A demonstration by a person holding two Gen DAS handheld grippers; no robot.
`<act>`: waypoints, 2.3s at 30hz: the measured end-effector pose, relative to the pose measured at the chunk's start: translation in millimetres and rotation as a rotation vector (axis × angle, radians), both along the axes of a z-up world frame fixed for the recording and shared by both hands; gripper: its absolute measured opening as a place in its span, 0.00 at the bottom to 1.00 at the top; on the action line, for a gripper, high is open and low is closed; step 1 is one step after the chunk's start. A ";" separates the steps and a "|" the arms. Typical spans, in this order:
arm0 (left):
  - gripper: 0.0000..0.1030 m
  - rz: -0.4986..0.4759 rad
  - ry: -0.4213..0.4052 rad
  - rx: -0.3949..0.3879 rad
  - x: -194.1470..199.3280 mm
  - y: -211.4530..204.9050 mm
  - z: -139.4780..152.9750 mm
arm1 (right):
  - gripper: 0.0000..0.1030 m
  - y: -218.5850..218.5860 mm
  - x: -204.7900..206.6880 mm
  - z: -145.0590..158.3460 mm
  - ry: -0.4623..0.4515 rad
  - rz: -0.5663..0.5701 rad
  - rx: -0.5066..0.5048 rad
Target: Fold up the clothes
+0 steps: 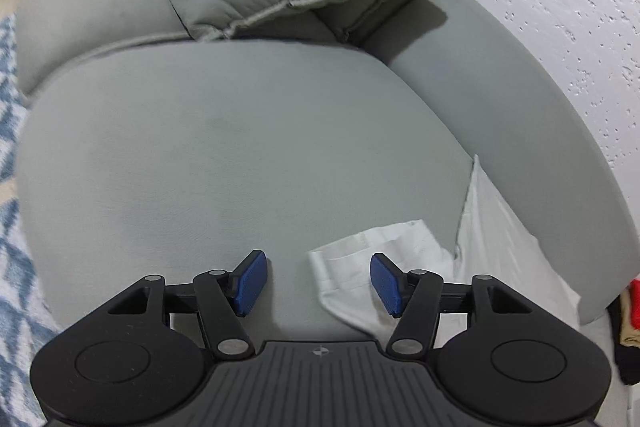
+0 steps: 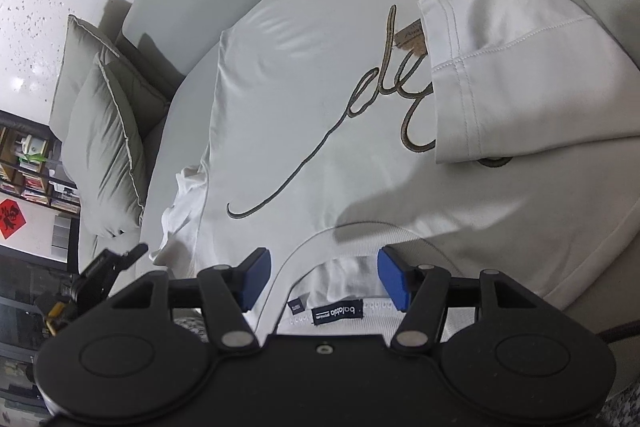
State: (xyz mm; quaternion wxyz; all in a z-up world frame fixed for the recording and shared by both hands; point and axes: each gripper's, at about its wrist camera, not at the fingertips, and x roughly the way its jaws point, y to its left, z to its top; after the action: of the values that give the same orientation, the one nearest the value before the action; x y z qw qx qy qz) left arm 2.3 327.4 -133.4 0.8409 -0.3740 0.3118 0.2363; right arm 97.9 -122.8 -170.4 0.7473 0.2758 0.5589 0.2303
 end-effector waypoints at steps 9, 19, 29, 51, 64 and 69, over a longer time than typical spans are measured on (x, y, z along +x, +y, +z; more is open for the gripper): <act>0.01 -0.090 0.072 0.013 18.4 -6.1 0.2 | 0.56 -1.3 1.8 -2.0 0.001 -0.004 0.015; 0.00 -0.263 -0.010 0.398 28.0 -75.0 62.2 | 0.57 -6.7 2.7 -3.3 0.005 -0.006 0.042; 0.19 -0.846 0.127 0.887 25.2 -257.2 35.4 | 0.57 -16.8 3.4 -5.2 0.030 -0.034 0.093; 0.48 -0.269 0.098 -0.125 -9.7 -57.3 8.2 | 0.69 -76.7 -11.4 12.5 -0.062 -0.145 0.121; 0.44 -0.300 0.160 -0.180 1.2 -59.9 -8.8 | 0.69 -82.6 -10.2 4.9 -0.041 -0.167 0.121; 0.35 -0.289 0.147 -0.352 -4.1 -53.7 -16.7 | 0.69 -81.8 -9.9 4.8 -0.043 -0.156 0.121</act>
State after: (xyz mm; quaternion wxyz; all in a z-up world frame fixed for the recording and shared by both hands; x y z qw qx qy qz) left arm -1.7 273.6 -150.1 0.7629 -0.4481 0.4587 0.0822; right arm 88.0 -204.6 -165.6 0.7568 0.3582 0.5046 0.2104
